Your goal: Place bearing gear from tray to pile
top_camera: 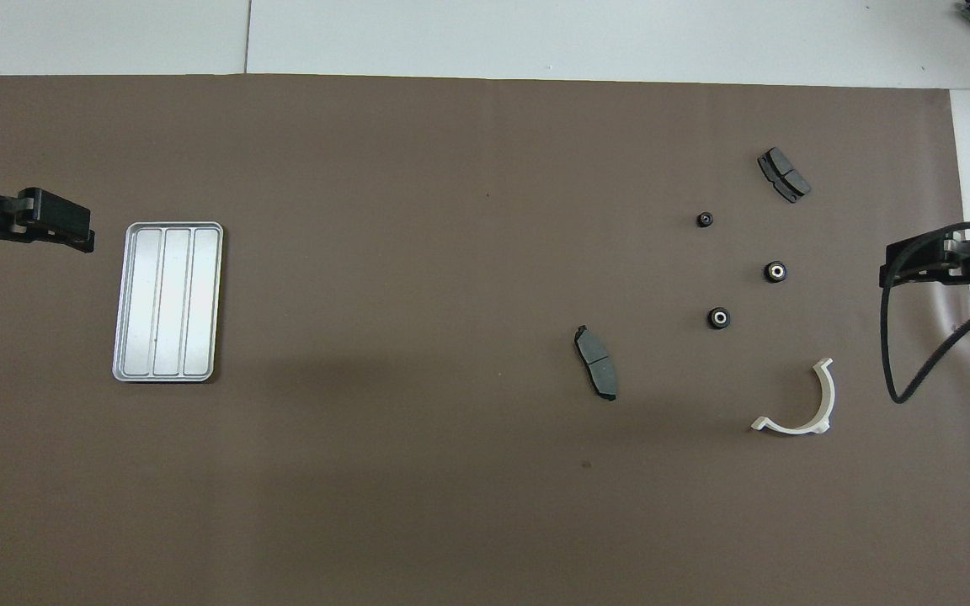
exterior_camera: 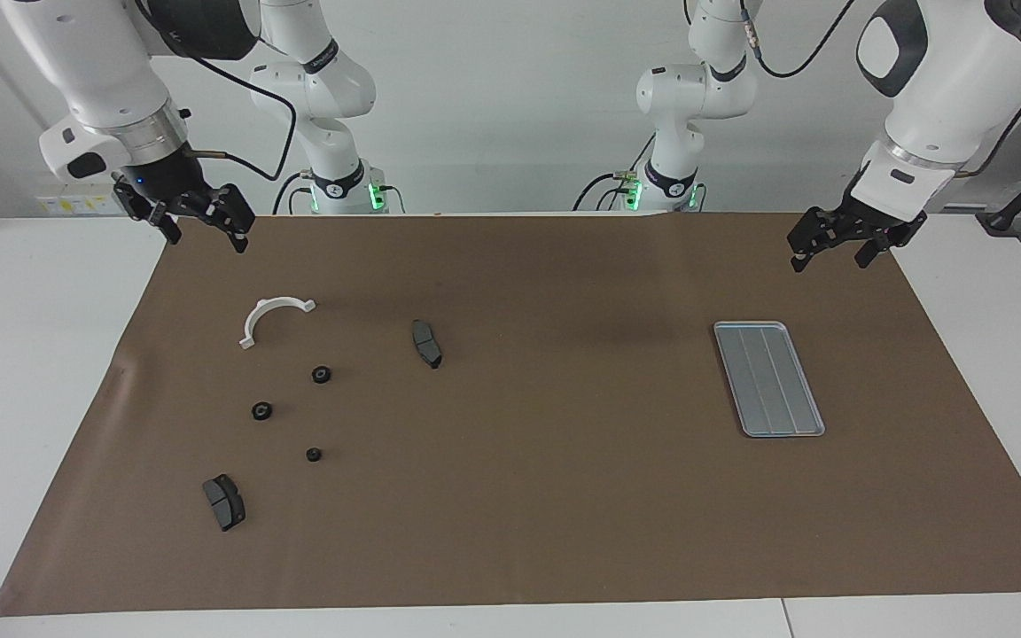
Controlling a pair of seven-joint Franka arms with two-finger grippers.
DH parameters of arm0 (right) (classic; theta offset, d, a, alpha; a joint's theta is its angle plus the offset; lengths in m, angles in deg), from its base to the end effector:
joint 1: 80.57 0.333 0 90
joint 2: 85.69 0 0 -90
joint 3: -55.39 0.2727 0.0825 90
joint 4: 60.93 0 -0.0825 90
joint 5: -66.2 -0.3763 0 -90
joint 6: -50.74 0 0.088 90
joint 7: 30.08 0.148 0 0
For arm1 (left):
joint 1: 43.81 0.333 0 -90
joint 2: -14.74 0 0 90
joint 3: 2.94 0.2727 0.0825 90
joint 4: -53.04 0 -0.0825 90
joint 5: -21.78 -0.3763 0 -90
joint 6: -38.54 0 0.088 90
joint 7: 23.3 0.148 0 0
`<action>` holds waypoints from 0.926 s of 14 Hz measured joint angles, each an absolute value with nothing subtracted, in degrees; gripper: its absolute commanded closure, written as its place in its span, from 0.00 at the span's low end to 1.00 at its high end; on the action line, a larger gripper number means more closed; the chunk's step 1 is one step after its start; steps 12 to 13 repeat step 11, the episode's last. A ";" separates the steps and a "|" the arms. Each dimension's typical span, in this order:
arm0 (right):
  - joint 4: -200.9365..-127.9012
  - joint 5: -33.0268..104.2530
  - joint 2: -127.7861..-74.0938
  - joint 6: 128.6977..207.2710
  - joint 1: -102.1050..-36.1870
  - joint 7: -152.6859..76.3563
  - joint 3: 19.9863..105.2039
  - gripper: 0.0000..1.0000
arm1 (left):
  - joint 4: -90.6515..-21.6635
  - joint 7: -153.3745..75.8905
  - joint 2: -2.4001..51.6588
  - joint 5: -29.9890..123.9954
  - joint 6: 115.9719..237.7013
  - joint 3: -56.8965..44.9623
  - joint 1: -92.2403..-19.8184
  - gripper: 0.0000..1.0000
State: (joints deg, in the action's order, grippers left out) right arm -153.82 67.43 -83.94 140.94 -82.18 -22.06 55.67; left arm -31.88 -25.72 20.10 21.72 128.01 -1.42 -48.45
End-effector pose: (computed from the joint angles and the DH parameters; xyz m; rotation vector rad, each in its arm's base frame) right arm 0.5373 -0.0156 0.5337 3.1086 -0.2538 -0.0236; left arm 0.5693 -0.0314 0.5283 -3.1373 0.0193 0.0218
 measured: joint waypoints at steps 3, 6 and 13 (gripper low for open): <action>-153.82 67.44 -83.94 140.94 -79.66 -23.08 53.97 0.00 | -31.89 -25.71 20.08 21.72 128.01 -1.42 -48.45 0.00; -153.82 67.44 -83.94 140.92 -77.59 -23.08 51.78 0.00 | -31.89 -25.72 20.08 21.72 128.01 -1.42 -48.45 0.00; -153.82 67.44 -83.94 140.85 -78.00 -23.10 51.13 0.00 | -31.89 -25.72 20.08 21.72 128.01 -1.42 -48.45 0.00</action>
